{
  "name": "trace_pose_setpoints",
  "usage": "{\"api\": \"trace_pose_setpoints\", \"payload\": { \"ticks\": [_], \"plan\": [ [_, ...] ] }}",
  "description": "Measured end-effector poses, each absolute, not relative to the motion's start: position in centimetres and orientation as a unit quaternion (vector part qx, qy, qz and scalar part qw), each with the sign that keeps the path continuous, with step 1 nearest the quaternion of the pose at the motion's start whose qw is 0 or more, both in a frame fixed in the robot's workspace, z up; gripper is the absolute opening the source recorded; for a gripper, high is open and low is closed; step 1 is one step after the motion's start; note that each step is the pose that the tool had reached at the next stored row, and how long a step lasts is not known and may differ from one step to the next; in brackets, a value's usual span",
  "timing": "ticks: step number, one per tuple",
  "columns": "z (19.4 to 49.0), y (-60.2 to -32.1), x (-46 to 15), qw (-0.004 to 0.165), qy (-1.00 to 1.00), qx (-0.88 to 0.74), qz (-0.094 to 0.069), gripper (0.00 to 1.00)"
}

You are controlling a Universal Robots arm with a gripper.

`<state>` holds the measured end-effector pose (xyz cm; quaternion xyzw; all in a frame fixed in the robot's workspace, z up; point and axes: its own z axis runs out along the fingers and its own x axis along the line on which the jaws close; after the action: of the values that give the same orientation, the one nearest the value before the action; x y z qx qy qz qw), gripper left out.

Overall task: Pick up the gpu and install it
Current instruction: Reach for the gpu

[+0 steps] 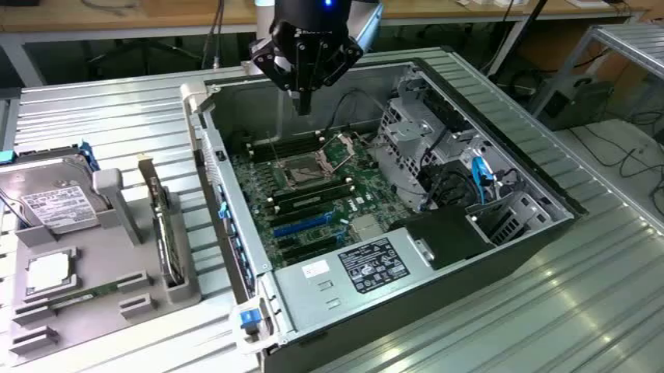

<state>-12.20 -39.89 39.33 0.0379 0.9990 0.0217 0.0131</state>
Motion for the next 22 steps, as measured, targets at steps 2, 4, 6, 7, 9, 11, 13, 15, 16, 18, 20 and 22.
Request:
{"api": "trace_pose_setpoints", "payload": {
  "ticks": [2,4,6,7,9,11,13,15,16,18,20,22],
  "plan": [
    [39.3,-39.9,-12.2,0.013,0.999,0.038,0.022,0.11],
    [39.3,-39.9,-12.2,0.013,0.999,0.038,0.022,0.11],
    [39.3,-40.1,-12.6,0.013,0.999,0.038,0.022,0.11],
    [39.3,-40.3,-12.8,0.013,0.999,0.038,0.022,0.11],
    [39.3,-40.7,-13.2,0.013,0.999,0.038,0.022,0.11],
    [39.3,-41.2,-13.5,0.013,0.999,0.038,0.022,0.11],
    [39.3,-41.7,-14.0,0.013,0.999,0.038,0.022,0.11],
    [39.3,-42.1,-14.6,0.014,0.999,0.038,0.022,0.11],
    [39.3,-42.2,-15.0,0.013,0.999,0.038,0.022,0.11],
    [39.3,-42.5,-15.8,0.014,0.999,0.038,0.022,0.11],
    [39.3,-42.7,-16.5,0.014,0.999,0.038,0.022,0.11],
    [39.3,-42.9,-17.4,0.014,0.999,0.038,0.022,0.11]
  ]
}}
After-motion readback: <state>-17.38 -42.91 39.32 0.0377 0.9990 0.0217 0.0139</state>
